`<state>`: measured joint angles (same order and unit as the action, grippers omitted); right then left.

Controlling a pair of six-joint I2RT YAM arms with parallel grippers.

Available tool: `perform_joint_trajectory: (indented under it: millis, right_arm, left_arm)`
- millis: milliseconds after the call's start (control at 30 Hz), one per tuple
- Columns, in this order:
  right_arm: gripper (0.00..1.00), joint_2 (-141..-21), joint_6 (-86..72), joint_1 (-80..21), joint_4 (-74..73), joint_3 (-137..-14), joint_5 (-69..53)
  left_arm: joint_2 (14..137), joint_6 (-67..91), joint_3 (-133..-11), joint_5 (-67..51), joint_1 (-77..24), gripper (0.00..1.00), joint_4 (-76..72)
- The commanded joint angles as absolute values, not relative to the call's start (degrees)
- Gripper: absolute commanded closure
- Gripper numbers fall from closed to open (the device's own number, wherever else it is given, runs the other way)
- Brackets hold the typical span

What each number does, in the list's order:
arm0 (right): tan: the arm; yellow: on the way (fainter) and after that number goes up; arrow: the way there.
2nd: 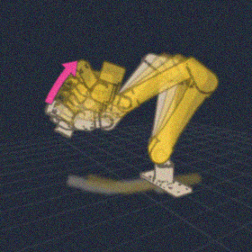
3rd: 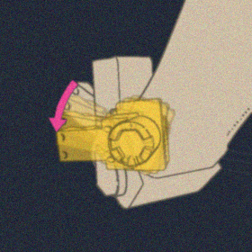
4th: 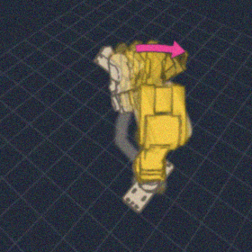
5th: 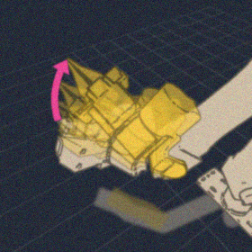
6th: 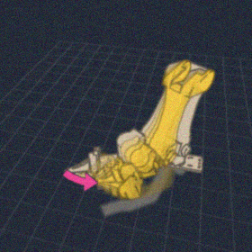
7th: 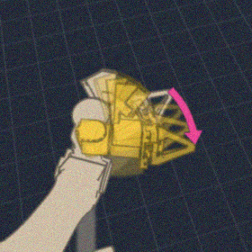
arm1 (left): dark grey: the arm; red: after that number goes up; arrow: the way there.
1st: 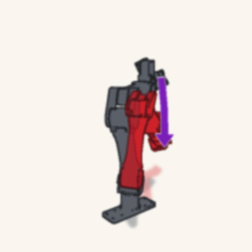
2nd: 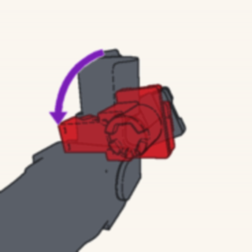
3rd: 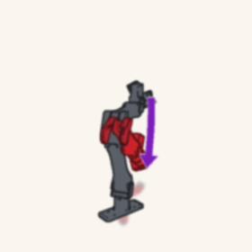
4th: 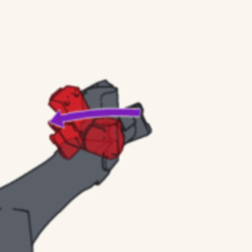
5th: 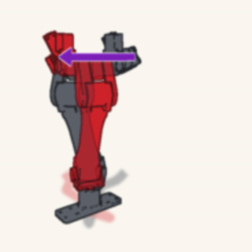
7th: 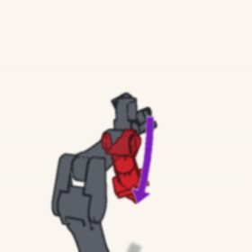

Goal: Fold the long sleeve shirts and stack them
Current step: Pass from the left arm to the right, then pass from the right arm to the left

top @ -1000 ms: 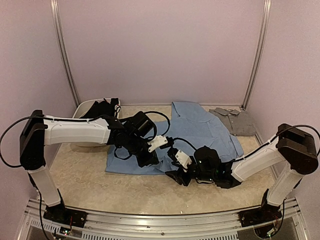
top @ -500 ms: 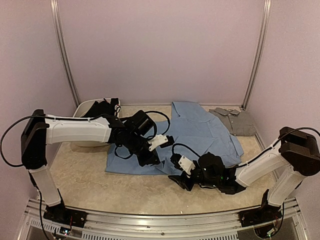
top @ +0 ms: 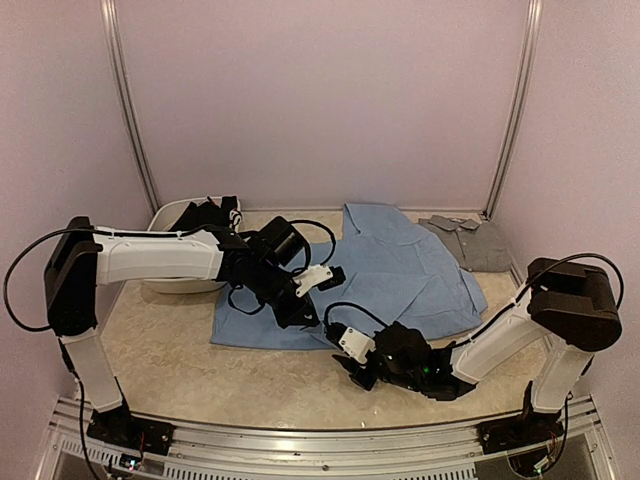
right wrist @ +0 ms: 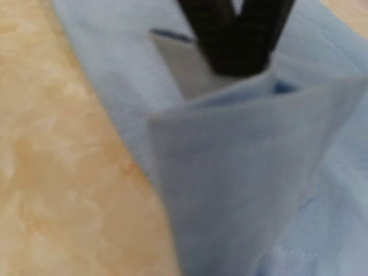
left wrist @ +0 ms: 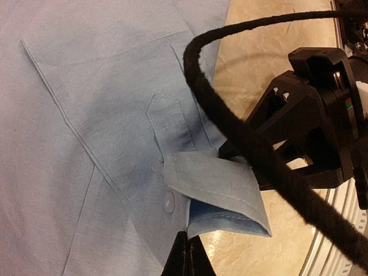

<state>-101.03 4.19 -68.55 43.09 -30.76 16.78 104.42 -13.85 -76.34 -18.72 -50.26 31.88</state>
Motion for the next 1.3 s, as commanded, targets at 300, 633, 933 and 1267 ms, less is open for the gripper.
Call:
perform_joint_trajectory:
  millis: [300, 633, 933, 1267]
  right_arm:
    - [0.75, -102.8, 6.0, -69.4, 43.0, -34.1, 23.7]
    - [1.0, -101.8, 6.7, -69.5, 44.4, -32.6, 23.5]
    - [1.0, -99.6, 7.1, -69.6, 43.8, -33.6, 26.3]
    - [1.0, -99.1, 7.6, -69.6, 39.0, -41.9, 36.5]
  left_arm:
    - [105.5, -13.2, -77.9, -20.0, -49.9, 1.0, 32.9]
    - [105.5, -12.9, -78.1, -19.6, -49.6, 0.99, 32.7]
    - [98.3, -6.8, -74.3, -18.8, -45.3, 0.02, 25.2]
    - [88.4, 13.0, -69.4, -31.7, -31.4, 0.01, 17.6]
